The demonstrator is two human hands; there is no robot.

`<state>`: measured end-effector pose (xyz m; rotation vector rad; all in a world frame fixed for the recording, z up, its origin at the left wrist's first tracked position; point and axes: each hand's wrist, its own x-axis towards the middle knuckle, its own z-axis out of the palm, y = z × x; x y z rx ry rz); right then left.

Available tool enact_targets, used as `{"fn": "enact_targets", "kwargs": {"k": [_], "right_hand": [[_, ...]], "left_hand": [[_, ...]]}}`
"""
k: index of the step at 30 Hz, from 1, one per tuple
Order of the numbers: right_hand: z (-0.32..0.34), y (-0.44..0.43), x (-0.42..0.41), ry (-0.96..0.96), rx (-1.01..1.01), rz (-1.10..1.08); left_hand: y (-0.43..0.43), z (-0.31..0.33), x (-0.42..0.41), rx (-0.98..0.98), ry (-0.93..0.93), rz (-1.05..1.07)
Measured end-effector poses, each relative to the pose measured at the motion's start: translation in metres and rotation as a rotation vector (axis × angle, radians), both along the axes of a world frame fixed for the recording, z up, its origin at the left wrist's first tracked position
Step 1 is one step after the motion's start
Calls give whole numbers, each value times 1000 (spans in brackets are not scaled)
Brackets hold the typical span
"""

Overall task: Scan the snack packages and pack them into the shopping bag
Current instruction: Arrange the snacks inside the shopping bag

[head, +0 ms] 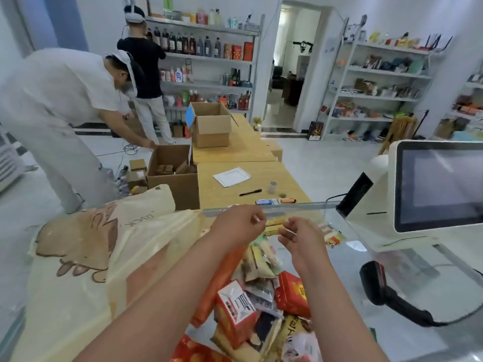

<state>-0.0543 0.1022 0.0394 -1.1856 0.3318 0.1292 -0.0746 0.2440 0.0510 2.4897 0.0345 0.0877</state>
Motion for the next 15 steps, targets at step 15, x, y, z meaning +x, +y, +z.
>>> {"fn": "enact_targets", "kwargs": {"k": [15], "right_hand": [[-126, -20, 168, -618, -1590, 844]], "left_hand": [[-54, -44, 69, 155, 358, 272]]}}
